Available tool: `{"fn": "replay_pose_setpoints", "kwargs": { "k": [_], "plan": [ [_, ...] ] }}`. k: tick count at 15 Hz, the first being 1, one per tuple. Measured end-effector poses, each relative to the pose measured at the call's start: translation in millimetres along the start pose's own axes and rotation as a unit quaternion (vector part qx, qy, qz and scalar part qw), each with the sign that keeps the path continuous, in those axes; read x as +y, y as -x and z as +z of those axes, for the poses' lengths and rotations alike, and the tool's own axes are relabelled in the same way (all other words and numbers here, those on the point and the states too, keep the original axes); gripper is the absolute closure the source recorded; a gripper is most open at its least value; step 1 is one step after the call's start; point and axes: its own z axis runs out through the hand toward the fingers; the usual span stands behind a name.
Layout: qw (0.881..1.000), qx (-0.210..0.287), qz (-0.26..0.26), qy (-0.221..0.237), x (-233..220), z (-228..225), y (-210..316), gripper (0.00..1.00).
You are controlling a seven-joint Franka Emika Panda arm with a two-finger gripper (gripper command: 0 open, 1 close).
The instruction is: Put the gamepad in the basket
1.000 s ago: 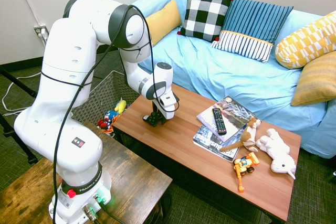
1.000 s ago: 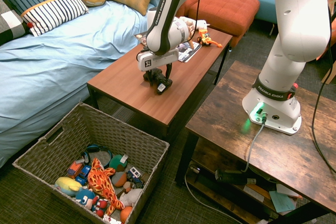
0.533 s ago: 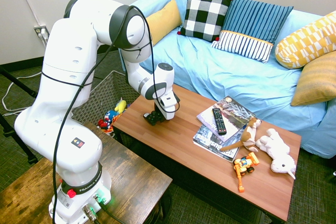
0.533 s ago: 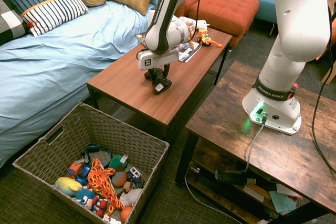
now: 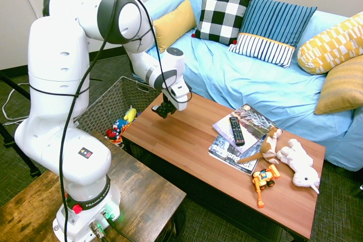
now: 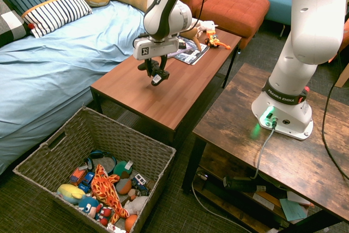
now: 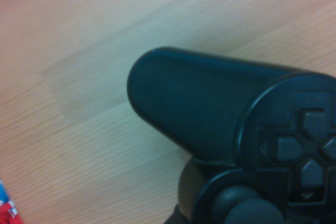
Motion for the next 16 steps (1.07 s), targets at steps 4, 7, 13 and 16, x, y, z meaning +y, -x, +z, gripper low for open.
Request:
{"fn": "replay_pose_setpoints", "kwargs": {
  "k": [4,7,13,16],
  "plan": [
    [0.997,0.025,-0.070,0.002,-44.3,-24.4,109.6,1.00],
    [0.993,0.033,-0.116,0.011,-70.5,-22.7,189.4,1.00],
    [0.982,0.035,-0.178,0.047,-94.3,64.4,273.7,1.00],
    [0.981,0.033,-0.186,0.046,-105.4,82.2,294.4,1.00]
  ]
}}
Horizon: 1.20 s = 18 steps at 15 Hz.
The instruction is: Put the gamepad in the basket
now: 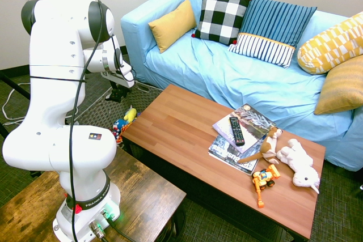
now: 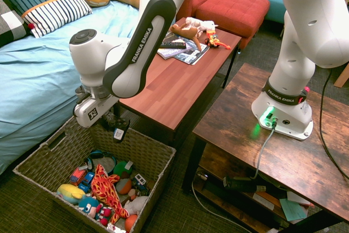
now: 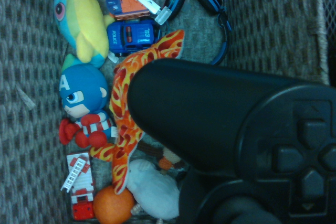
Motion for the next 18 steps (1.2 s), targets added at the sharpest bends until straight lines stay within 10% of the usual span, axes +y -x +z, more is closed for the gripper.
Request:
{"fn": "replay_pose_setpoints", "kwargs": {
  "k": [8,9,18],
  "plan": [
    [0.999,-0.030,0.012,0.040,-42.2,119.1,38.8,1.00],
    [0.998,-0.033,0.011,0.044,-44.7,125.5,40.6,0.00],
    [0.998,-0.038,0.005,0.055,-64.7,123.8,47.2,0.00]
  ]
}}
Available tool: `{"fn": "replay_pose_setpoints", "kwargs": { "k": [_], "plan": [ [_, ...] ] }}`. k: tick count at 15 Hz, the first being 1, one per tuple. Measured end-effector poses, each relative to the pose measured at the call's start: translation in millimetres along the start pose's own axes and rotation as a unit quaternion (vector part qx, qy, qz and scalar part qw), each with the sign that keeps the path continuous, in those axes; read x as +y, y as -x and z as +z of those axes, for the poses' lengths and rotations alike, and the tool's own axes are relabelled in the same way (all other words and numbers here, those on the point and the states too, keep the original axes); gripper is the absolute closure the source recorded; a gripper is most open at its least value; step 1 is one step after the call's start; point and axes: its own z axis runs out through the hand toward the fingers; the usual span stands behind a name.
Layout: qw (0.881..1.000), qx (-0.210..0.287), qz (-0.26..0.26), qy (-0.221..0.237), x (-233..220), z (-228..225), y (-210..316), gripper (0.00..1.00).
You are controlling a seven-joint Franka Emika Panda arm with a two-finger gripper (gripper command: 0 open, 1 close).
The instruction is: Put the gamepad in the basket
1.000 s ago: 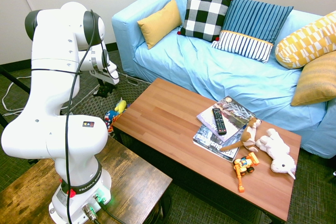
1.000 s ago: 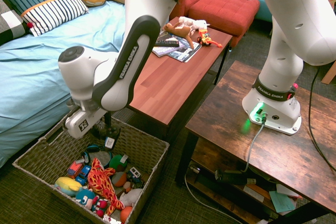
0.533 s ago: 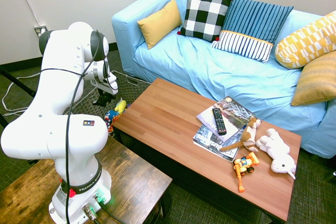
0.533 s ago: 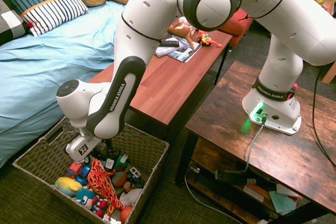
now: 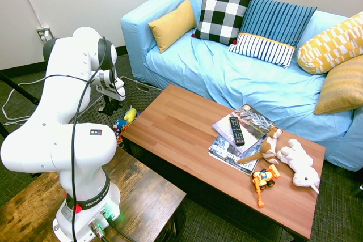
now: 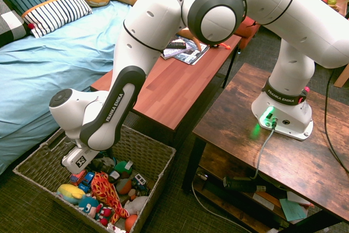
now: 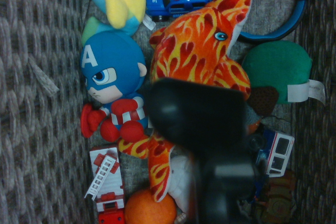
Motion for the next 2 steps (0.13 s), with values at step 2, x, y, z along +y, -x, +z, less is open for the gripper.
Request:
{"fn": "replay_pose_setpoints", "kwargs": {
  "k": [2],
  "plan": [
    [1.000,-0.002,-0.001,0.001,-1.6,-3.1,-3.5,0.00]
  ]
}}
